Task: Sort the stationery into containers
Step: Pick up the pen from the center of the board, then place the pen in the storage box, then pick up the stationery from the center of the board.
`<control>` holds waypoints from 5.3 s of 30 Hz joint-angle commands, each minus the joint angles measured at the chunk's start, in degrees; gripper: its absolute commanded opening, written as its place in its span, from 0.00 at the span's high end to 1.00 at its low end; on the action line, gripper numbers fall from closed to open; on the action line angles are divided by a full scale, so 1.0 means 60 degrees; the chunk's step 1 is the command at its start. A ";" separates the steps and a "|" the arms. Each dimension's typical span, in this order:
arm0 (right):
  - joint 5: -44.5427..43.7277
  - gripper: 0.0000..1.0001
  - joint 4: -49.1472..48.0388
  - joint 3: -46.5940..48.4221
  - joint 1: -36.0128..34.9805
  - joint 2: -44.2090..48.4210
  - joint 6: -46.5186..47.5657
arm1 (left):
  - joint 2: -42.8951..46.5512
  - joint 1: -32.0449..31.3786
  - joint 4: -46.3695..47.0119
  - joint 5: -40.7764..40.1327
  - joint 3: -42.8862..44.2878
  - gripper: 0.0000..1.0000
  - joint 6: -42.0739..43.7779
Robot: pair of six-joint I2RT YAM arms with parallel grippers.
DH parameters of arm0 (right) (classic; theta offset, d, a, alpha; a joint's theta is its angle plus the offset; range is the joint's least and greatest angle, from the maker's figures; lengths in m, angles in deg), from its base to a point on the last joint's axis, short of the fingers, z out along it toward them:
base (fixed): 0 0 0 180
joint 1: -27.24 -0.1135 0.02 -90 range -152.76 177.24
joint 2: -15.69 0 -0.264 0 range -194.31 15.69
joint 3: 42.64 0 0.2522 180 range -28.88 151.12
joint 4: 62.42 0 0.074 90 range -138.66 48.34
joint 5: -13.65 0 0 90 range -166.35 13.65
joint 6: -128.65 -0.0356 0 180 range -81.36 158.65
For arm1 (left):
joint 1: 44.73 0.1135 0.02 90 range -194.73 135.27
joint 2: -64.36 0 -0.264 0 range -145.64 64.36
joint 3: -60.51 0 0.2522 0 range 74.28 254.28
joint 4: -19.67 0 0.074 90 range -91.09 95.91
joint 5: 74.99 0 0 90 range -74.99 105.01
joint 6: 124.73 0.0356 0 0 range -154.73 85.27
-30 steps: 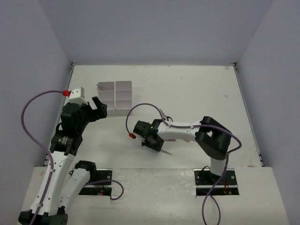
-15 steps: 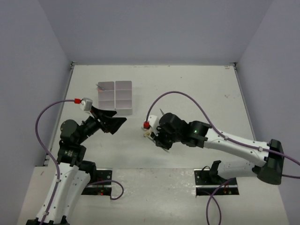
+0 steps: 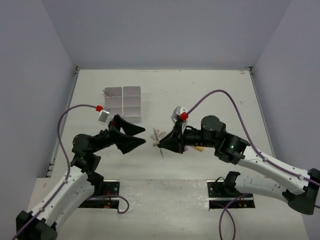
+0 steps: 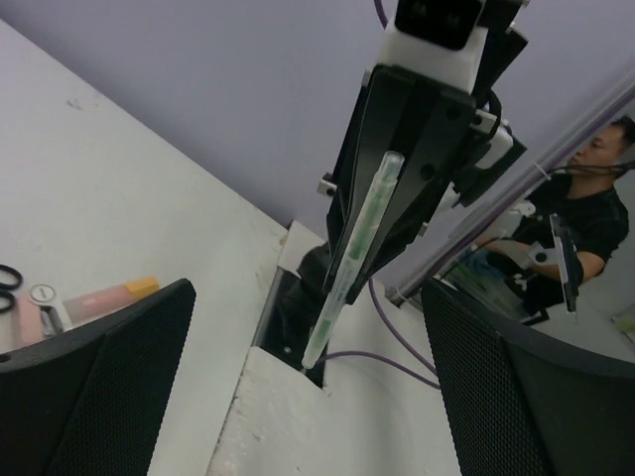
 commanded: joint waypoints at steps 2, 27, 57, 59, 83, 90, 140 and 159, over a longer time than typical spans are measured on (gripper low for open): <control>0.0715 1.00 -0.0693 0.0421 -0.0044 -0.0488 -0.0717 | -0.0427 -0.1213 0.0152 -0.1335 0.0724 0.11 0.0722; -0.5601 0.01 0.0115 -0.1174 -0.0257 0.1633 -0.1981 | -0.2781 -0.2051 -0.8940 -1.1459 0.5987 1.00 0.3411; -0.2454 0.01 0.1222 -0.2854 -0.0247 0.7275 -0.2174 | -0.9033 0.2724 0.2111 -1.5705 0.5450 1.00 0.4857; -0.2508 0.01 0.1271 -0.2894 -0.0247 0.7219 -0.2080 | -0.9261 0.2724 0.1969 -1.5630 0.5514 1.00 0.4667; -0.3411 0.01 0.0711 -0.2980 -0.0241 0.4531 -0.1482 | -0.7121 0.2651 -0.1219 -1.3007 0.5037 0.12 0.1925; -0.5137 0.01 0.0935 -0.2479 -0.0180 0.2521 -0.1889 | -0.5167 0.2637 -0.7718 -1.0243 0.7397 0.00 0.1841; -0.5527 0.68 0.3208 0.4028 0.0003 -0.9372 -0.2044 | -0.0105 0.2270 -0.9886 -0.5903 0.3638 0.00 0.5907; -0.6262 0.89 0.3209 0.6362 0.0170 -0.7324 -0.1685 | 0.1192 0.2409 -1.0431 -0.8172 0.3828 0.00 0.5404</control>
